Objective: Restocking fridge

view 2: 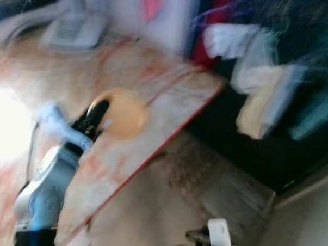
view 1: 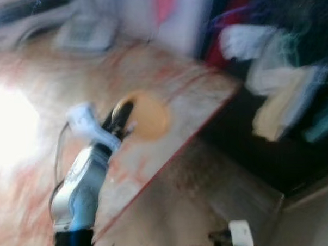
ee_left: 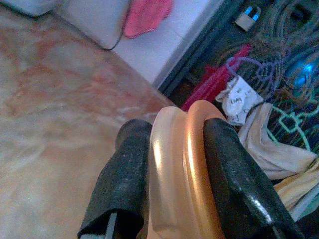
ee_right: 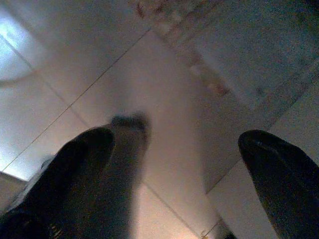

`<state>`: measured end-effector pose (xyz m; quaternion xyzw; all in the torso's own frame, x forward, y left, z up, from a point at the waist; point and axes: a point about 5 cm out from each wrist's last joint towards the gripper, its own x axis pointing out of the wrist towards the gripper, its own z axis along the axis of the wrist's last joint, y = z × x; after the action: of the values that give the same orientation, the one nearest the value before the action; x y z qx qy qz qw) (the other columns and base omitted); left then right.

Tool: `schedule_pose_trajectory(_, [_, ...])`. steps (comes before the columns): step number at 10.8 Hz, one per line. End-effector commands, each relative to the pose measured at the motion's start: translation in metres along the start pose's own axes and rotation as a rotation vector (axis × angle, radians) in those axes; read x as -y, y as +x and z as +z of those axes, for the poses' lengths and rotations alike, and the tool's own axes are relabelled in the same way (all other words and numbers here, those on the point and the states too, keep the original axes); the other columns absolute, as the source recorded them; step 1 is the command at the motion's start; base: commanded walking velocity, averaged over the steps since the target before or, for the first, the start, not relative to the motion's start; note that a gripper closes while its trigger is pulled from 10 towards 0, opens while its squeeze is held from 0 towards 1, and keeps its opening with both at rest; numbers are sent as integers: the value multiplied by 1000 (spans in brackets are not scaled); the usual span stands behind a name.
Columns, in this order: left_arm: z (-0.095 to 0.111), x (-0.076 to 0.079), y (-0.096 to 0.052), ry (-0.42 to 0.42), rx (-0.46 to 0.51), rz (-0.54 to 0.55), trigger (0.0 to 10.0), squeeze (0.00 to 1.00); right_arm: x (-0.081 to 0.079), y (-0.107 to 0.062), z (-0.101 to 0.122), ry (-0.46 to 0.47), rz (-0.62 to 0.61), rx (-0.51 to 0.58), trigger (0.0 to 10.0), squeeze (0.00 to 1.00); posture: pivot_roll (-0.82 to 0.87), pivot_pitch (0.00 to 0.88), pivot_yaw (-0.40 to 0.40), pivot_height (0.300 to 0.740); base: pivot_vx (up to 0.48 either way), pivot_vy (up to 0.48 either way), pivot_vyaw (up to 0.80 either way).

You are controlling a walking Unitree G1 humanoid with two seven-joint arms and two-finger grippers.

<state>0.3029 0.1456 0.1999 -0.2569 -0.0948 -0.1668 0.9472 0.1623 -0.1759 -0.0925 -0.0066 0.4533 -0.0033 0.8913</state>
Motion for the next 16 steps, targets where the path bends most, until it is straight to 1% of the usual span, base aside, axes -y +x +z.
schedule_pose_trajectory(1, [-2, 8, 2, -5, -5, -34, 10000, 0, 5, -2, -7, -2, -13, -26, 10000, 0, -96, 147, -10, 740, 0, 0, -800])
schedule_pose_trajectory(11, [-5, 13, 3, -1, -12, -54, 10000, 0, 5, -2, -7, -5, -10, -27, 10000, 0, -99, 153, -13, 740, 0, 0, -798])
schedule_pose_trajectory(13, [-7, 11, 2, 0, -19, -50, 10000, 0, 5, -2, -7, -8, -8, -28, 10000, 0, -99, 153, -14, 740, 0, 0, -794])
schedule_pose_trajectory(14, [-13, 6, 1, 1, -40, -32, 10000, 0, 5, -2, -7, -10, -5, -31, 10000, 0, -96, 154, -13, 740, 0, 0, -788])
schedule_pose_trajectory(16, [-32, -20, -6, 29, -117, 88, 10000, 0, 5, -2, -6, -14, 2, -26, 10000, 0, -97, 155, -13, 740, 0, 0, 0])
